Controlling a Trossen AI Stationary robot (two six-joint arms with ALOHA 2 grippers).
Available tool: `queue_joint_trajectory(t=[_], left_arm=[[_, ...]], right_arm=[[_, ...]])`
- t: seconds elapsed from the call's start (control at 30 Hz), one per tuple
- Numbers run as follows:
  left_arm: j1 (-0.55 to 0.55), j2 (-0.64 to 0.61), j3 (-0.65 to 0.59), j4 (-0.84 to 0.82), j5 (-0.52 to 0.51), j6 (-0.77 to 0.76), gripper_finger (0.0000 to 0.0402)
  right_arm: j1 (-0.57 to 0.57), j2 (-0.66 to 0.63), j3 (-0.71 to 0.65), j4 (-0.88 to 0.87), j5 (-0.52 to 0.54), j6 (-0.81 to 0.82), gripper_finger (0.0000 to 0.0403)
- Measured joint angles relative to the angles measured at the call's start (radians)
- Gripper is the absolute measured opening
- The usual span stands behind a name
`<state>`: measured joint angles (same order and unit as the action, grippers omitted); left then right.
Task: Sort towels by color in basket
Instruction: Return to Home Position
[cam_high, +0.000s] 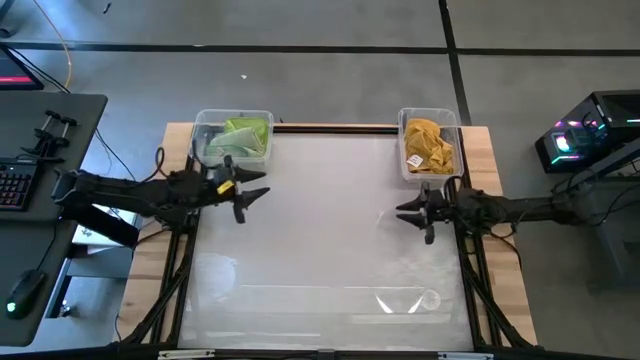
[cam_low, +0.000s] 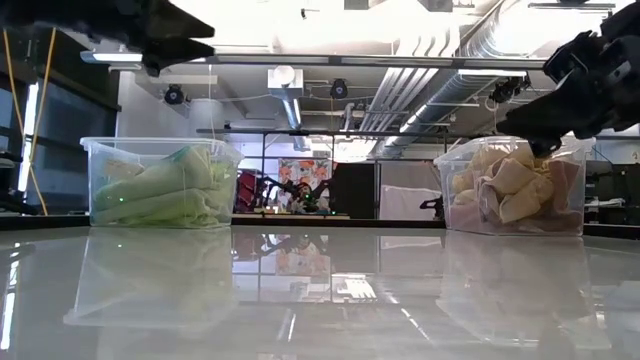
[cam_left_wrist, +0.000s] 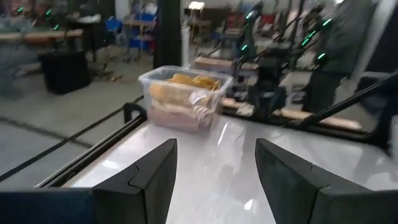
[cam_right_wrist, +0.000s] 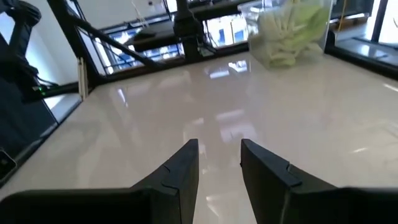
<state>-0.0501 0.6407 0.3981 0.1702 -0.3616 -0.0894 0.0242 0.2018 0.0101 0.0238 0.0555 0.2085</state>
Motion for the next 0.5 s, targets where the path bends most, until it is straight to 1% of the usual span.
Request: queue_joint_trajectory(t=[0.17,0.3,0.4,0.5], left_arm=[[0.014,-0.167,-0.17,0.096,0.063,-0.032,0.0201],[0.013,-0.294,-0.301,0.225,0.177,-0.032,0.0201],[0.013,-0.381,-0.384,0.295,0.195,-0.038,0.0201],[0.013,-0.438,-0.386,0.197,0.203,-0.04,0.0201]], right_arm=[[0.0,0.043,0.0,0.0,0.011,0.038,0.0114],[0.0,0.057,0.0,0.002,0.019,0.09,0.0114],[0.0,0.059,0.0,0.002,0.018,0.105,0.0114],[0.001,0.059,0.0,0.002,0.018,0.106,0.0114]])
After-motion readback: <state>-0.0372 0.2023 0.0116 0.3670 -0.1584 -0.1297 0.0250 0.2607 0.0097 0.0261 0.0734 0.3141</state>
